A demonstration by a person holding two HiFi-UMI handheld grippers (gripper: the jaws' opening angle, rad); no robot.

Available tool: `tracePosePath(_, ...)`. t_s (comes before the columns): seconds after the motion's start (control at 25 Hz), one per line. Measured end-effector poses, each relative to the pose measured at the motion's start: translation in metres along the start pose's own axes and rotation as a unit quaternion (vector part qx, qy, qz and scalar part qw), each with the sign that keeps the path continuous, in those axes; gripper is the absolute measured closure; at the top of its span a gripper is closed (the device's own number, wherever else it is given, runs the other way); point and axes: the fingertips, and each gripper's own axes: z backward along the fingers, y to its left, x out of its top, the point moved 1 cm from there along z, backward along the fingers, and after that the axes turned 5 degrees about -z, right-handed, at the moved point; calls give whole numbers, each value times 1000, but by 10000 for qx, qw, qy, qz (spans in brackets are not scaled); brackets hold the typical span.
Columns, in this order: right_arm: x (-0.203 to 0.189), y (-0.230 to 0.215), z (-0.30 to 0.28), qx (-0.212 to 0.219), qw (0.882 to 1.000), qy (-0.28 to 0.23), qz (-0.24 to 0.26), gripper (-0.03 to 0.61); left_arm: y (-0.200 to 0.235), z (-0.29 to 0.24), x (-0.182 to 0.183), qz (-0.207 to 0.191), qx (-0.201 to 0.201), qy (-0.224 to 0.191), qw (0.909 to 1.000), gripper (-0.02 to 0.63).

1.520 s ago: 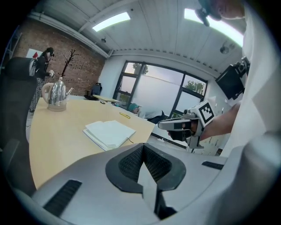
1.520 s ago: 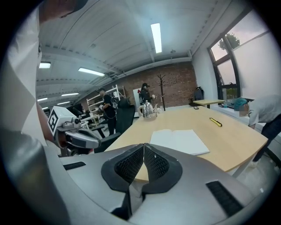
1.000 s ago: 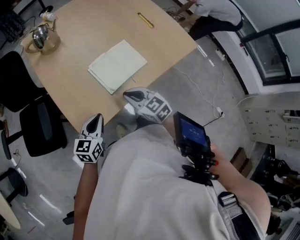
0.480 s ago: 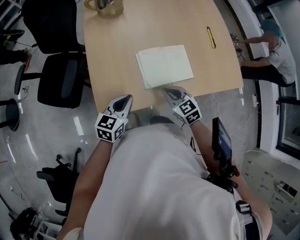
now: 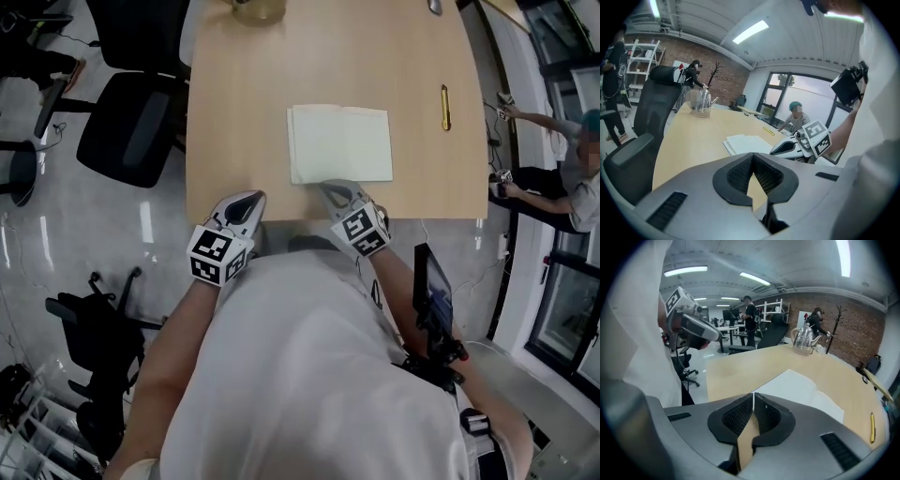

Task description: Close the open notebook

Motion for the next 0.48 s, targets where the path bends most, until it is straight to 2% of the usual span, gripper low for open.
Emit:
tracePosePath(0.2, -2, 26, -28, 310, 9984, 192, 421, 560, 7, 24, -15, 157, 280, 90, 9994, 609)
tracePosePath(0.36, -4, 15, -29, 441, 9980, 297, 335, 555, -6, 25, -17, 346, 486, 7, 9982, 609)
tracePosePath(0.48, -8, 11, -38, 326, 9983, 441, 195, 501, -5, 32, -24, 480, 601, -52, 9970, 609)
